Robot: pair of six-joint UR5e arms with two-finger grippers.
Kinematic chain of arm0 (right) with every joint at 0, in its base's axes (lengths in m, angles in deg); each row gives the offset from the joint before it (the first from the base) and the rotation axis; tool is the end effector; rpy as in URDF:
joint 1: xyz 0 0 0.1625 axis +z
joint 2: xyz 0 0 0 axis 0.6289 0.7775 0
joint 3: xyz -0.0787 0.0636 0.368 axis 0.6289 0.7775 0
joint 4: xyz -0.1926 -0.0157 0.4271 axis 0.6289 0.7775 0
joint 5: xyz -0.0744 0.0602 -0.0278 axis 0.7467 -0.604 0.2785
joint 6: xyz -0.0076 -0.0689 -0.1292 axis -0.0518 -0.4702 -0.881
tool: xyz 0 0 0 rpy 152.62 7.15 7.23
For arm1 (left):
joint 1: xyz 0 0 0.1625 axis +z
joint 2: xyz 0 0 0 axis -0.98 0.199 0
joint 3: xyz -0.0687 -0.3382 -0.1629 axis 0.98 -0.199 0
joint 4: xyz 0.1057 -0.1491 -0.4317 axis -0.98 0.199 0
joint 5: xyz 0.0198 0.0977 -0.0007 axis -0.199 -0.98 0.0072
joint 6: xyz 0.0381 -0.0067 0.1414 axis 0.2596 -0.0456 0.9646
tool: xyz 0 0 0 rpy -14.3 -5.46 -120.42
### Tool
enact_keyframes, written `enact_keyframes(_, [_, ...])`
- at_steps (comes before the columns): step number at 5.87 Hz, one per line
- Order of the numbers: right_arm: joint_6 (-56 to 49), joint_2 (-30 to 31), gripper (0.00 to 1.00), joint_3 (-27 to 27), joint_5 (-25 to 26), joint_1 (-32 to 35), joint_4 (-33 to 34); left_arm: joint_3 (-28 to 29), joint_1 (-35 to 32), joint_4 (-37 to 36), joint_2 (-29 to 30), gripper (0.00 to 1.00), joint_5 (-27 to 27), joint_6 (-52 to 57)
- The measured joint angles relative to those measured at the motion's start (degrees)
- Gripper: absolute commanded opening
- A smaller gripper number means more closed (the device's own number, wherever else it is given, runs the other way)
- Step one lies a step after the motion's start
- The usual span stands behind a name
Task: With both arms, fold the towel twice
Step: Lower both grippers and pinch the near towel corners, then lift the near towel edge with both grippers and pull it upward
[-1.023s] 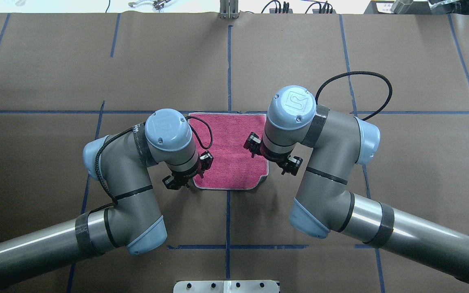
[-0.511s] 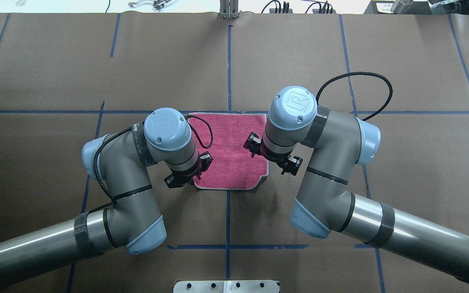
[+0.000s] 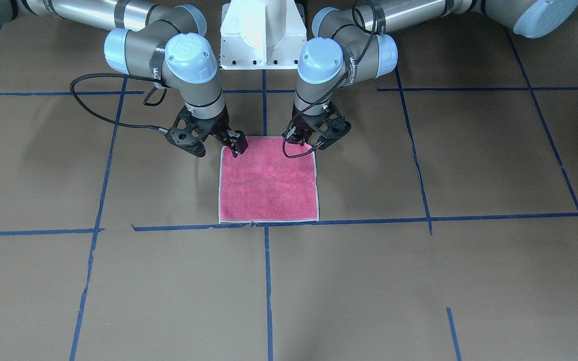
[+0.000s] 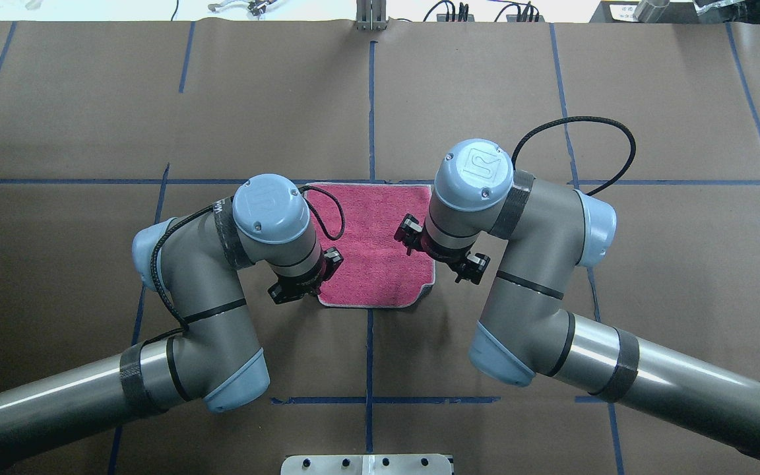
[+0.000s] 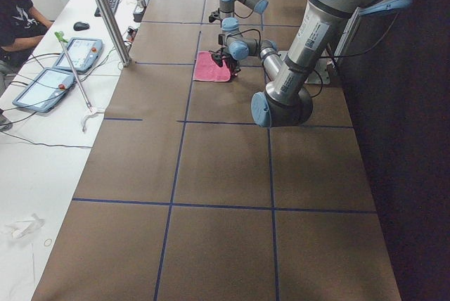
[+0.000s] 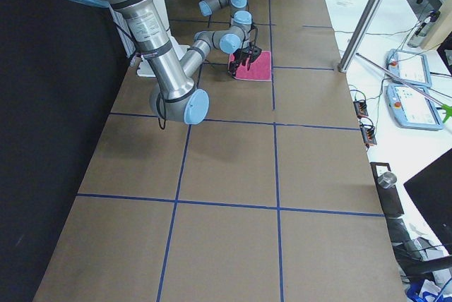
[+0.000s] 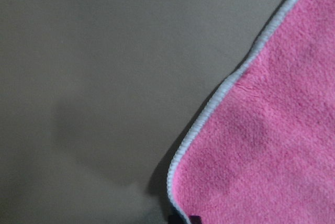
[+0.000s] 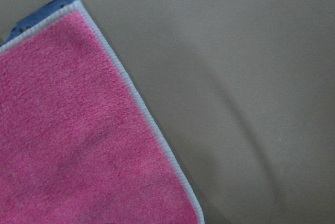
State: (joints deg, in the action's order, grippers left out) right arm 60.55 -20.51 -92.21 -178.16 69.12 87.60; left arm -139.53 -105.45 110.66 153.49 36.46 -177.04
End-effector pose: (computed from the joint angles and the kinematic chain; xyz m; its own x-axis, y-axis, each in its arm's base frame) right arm -0.5901 -0.4345 0.2143 0.6002 0.5210 0.6069 -0.3576 0.8535 -0.3791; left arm 0.6334 -0.4118 0.2072 0.5570 -0.5819 -0.5925 0.3729 0.8128 -0.4477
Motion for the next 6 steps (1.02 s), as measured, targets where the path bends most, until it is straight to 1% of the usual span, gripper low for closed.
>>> enact_keyframes(1, [0.5,0.0,1.0,0.1,0.0,-0.1,0.0,0.0,-0.1,0.0,0.0,0.03,0.0,0.0])
enact_keyframes(2, [2.2,-0.1,1.0,1.3,0.0,-0.5,-1.7,0.0,-0.1,0.0,0.0,0.03,0.0,0.0])
enact_keyframes(4, [7.3,-0.3,1.0,4.7,0.0,-2.1,-7.2,0.0,-0.5,-0.1,0.0,0.03,-0.1,0.0])
enact_keyframes(6, [9.2,-0.3,1.0,4.7,-0.1,-2.9,-7.8,0.0,-0.6,-0.1,0.0,0.03,-0.1,0.0])
